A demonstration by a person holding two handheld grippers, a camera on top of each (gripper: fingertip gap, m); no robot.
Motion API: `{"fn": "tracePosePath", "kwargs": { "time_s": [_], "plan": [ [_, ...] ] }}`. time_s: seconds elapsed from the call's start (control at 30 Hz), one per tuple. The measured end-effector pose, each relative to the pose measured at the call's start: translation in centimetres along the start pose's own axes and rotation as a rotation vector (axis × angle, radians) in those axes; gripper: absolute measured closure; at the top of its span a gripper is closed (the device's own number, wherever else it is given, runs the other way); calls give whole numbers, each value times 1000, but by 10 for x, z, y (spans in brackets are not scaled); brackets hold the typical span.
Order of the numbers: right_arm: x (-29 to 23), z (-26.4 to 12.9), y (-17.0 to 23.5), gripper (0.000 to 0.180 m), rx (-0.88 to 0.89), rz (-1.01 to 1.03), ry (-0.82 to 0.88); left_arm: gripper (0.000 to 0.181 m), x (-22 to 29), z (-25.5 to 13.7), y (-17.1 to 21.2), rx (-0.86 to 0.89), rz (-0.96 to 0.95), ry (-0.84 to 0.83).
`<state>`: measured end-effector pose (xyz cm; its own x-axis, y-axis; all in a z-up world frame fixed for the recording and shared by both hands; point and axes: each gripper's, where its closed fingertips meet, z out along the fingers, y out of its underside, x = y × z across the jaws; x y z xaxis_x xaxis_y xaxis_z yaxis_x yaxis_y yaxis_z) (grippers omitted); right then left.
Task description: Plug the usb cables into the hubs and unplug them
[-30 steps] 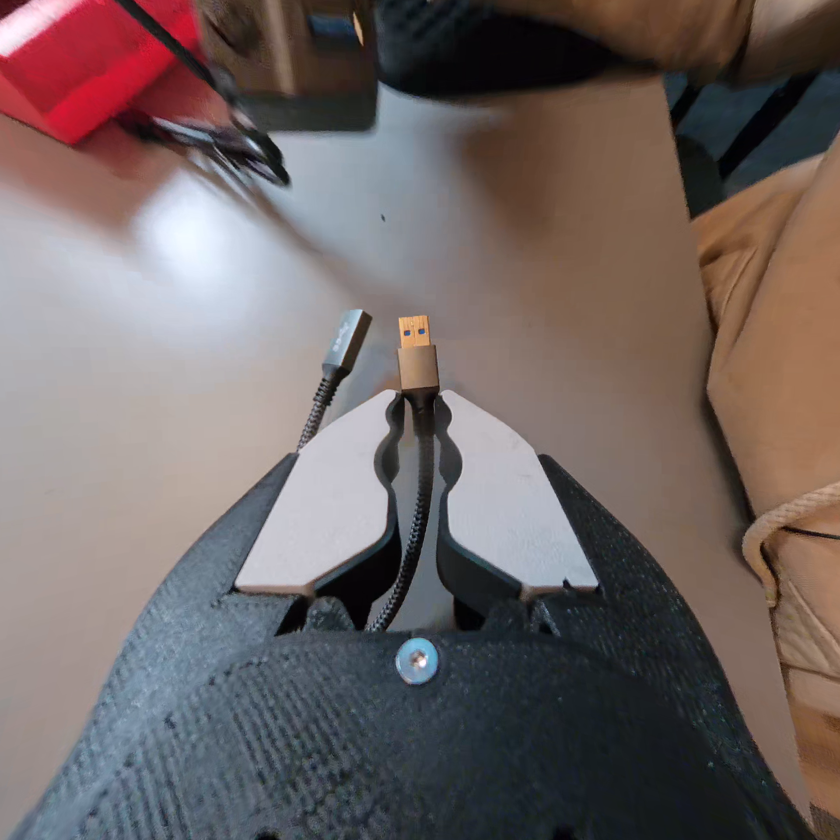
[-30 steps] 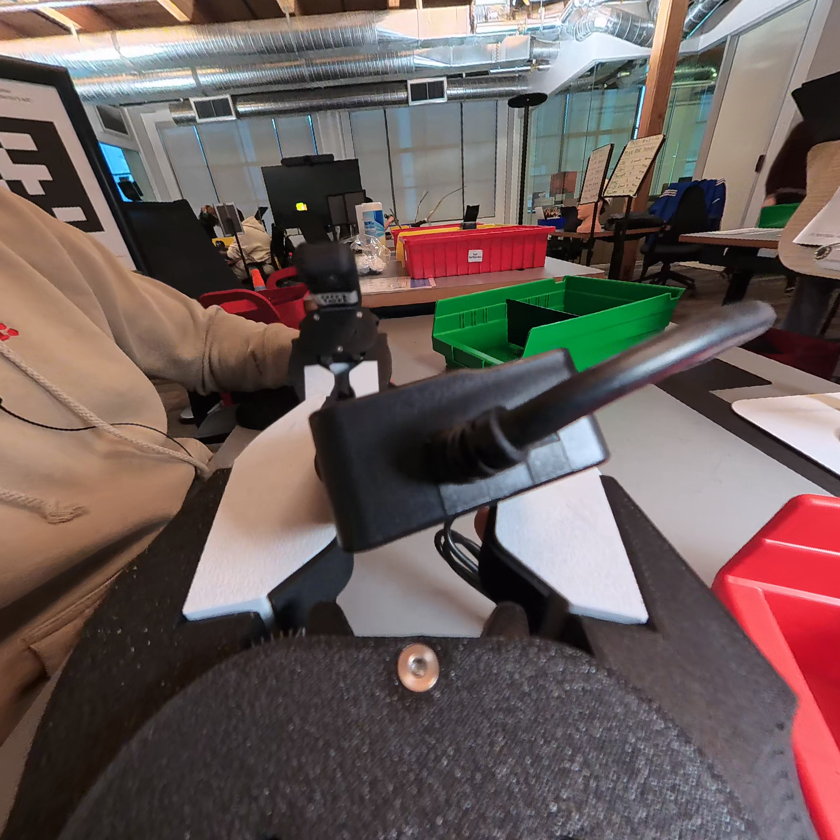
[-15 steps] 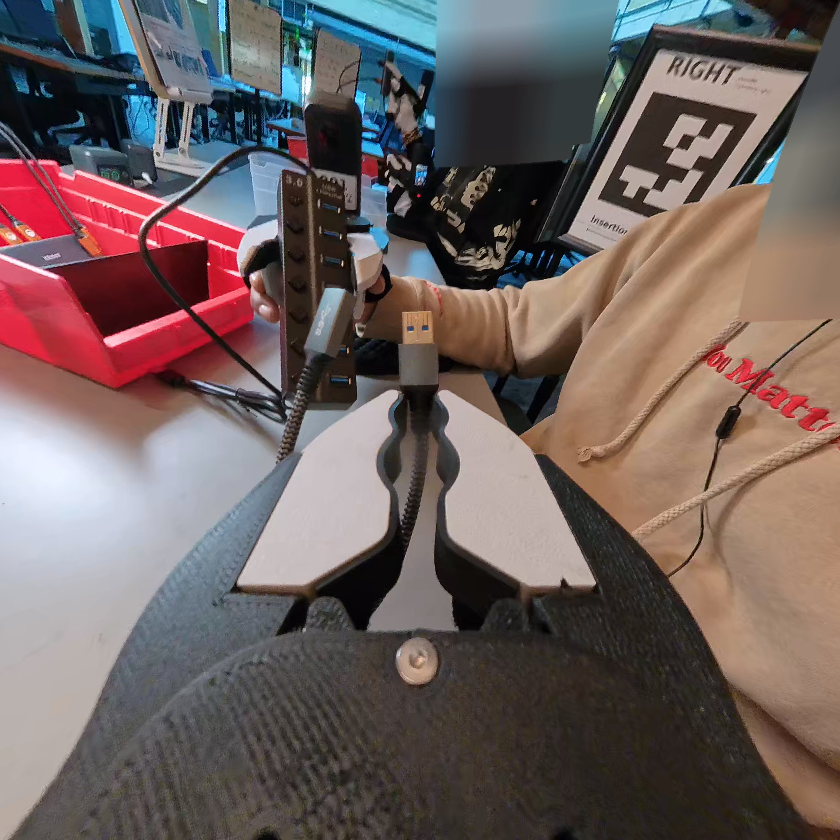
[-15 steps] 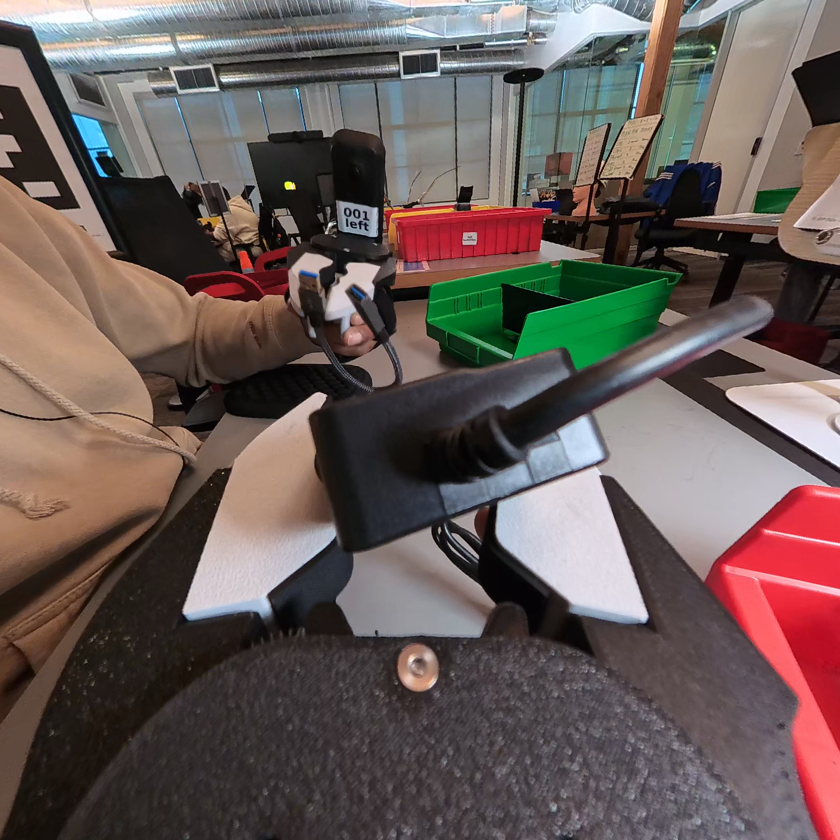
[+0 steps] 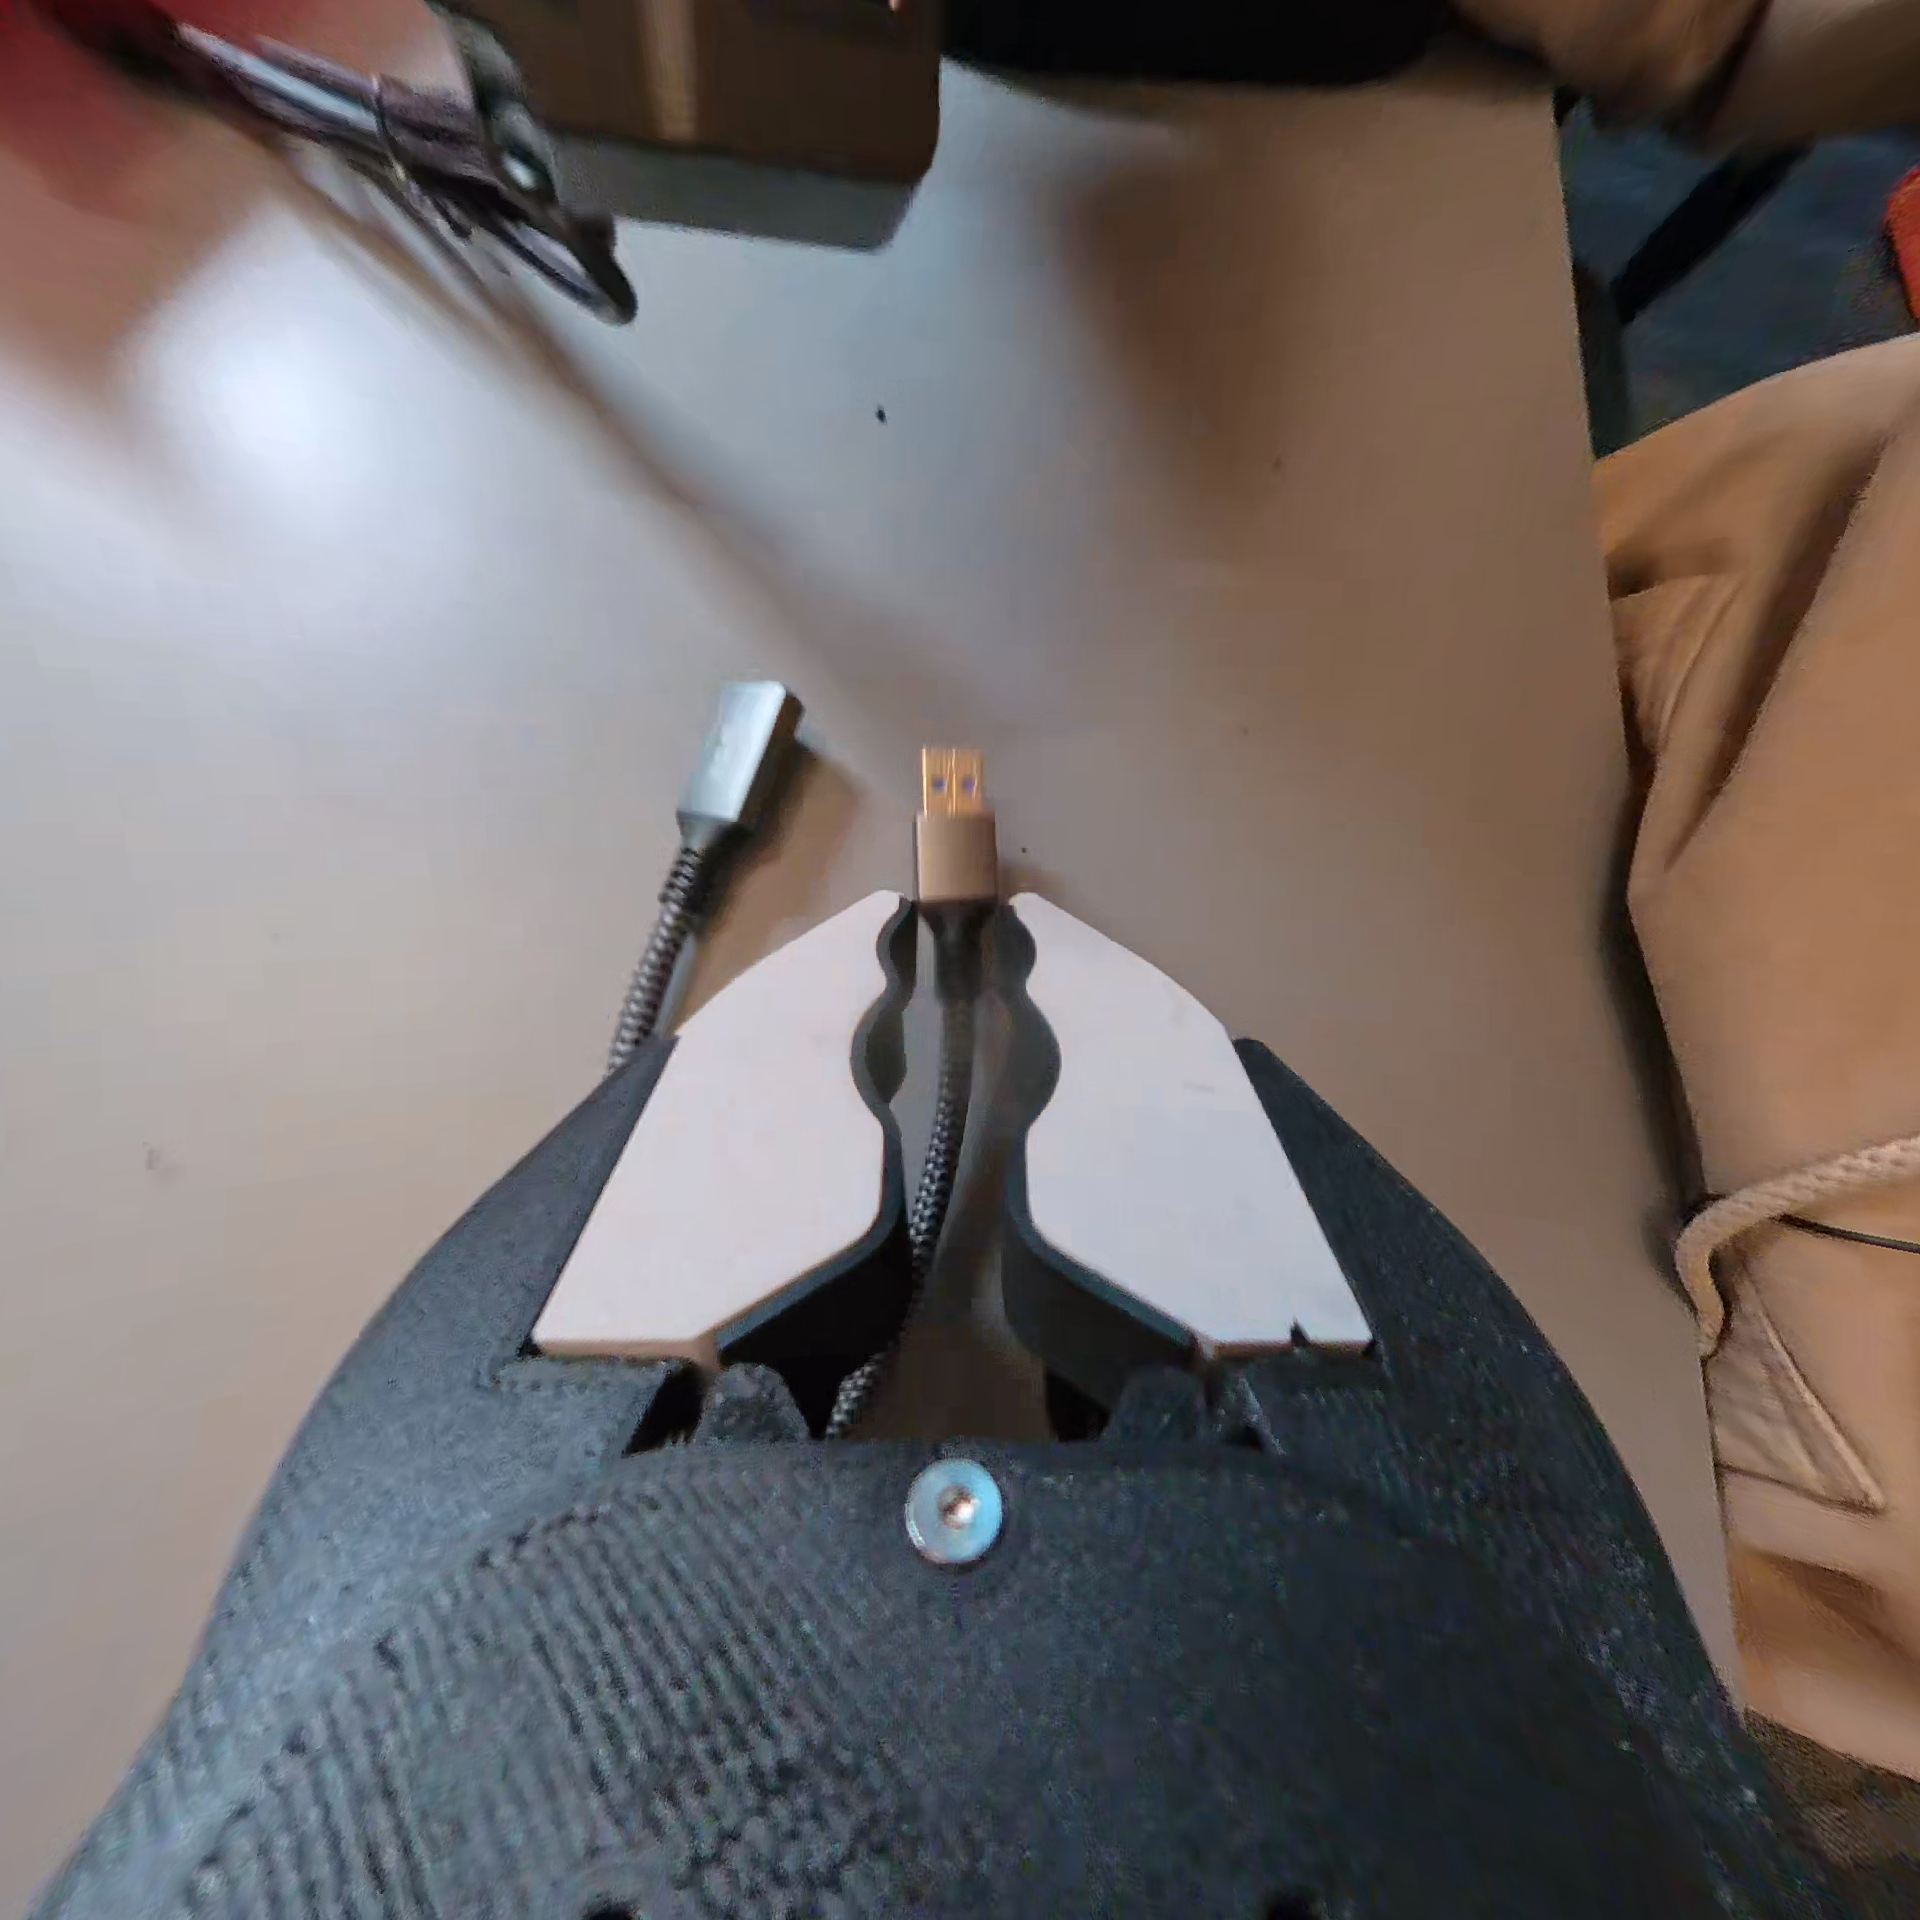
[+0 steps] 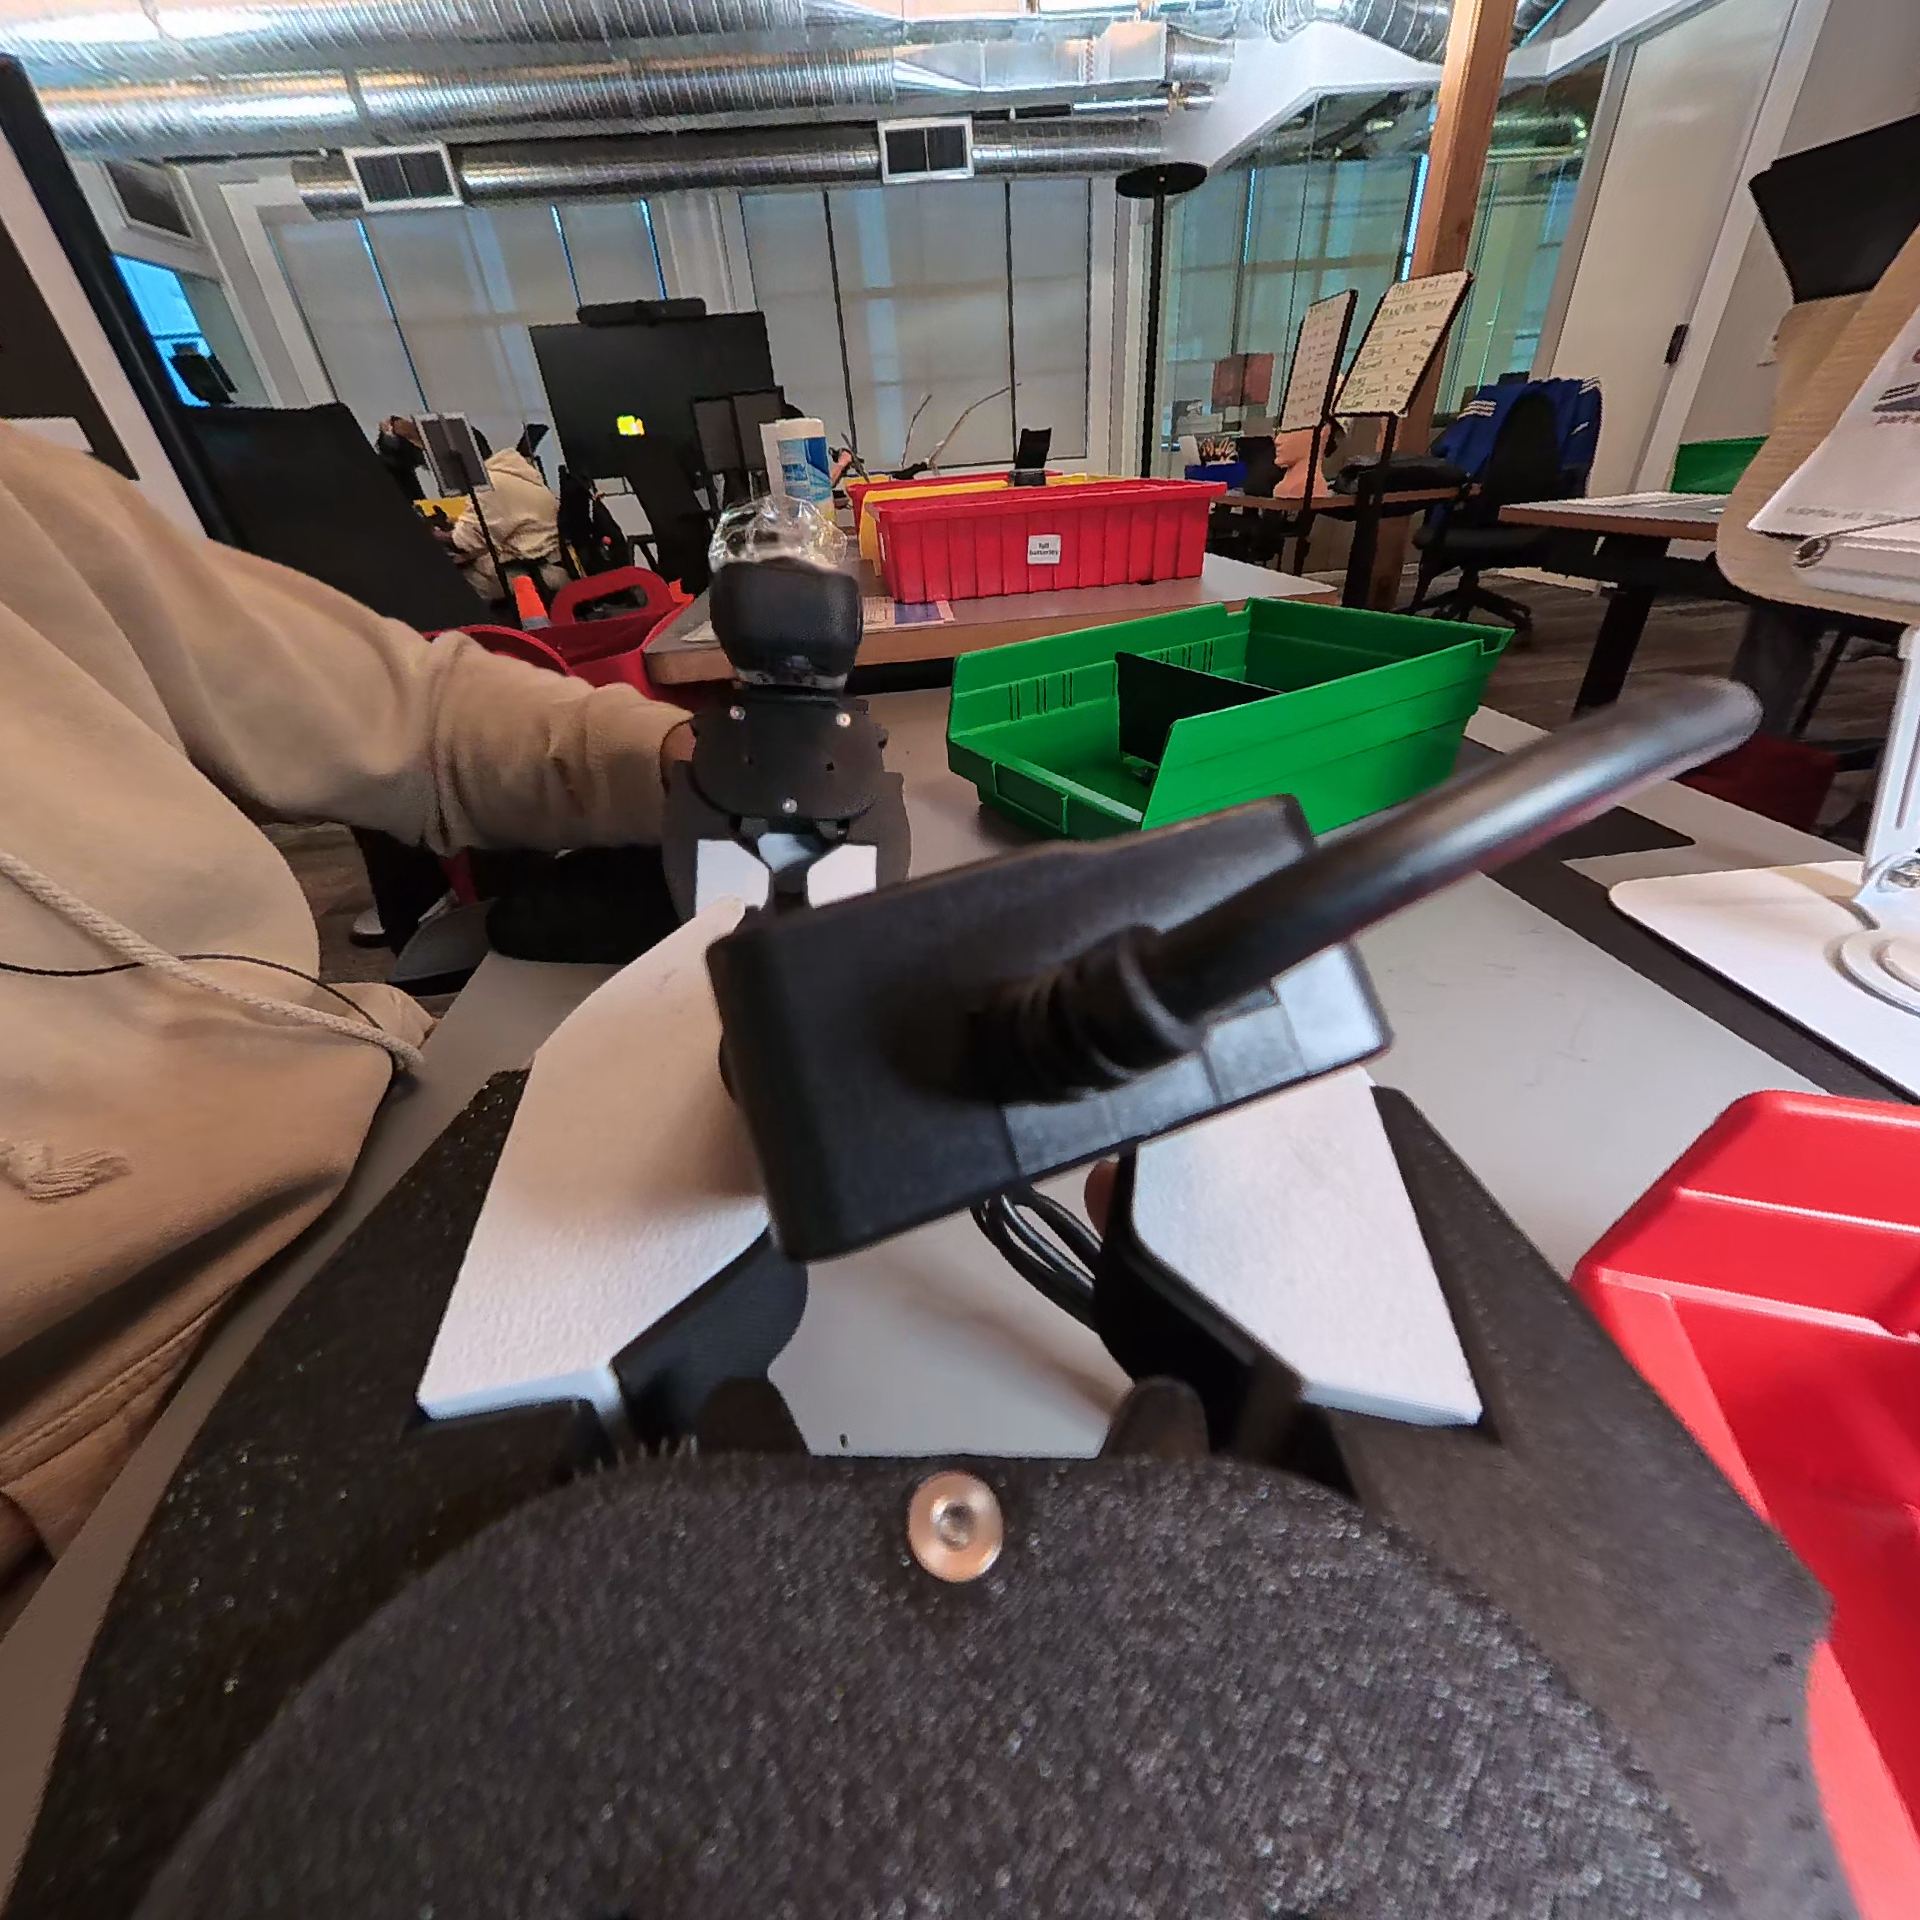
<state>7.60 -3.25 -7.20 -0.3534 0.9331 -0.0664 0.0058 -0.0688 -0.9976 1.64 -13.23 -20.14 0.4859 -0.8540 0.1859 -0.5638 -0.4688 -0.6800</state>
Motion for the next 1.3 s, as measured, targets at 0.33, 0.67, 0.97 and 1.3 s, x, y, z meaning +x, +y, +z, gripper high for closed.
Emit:
{"fn": "tracePosePath", "kwargs": {
  "time_s": [0.33, 0.67, 0.97, 1.3],
  "plan": [
    [2, -5, -4, 111, 10, -7, 12, 152, -49, 7, -7, -223, 140, 10],
    [10, -22, -16, 111, 47, -15, 50, 163, -42, 19, -33, -133, 195, 41],
    [16, -32, -27, 111, 105, -10, 78, 163, -39, -88, -96, 692, 91, -207],
    [18, -30, -23, 111, 100, 13, 76, 156, 11, -83, 22, 326, 122, -127]
  ]
}}
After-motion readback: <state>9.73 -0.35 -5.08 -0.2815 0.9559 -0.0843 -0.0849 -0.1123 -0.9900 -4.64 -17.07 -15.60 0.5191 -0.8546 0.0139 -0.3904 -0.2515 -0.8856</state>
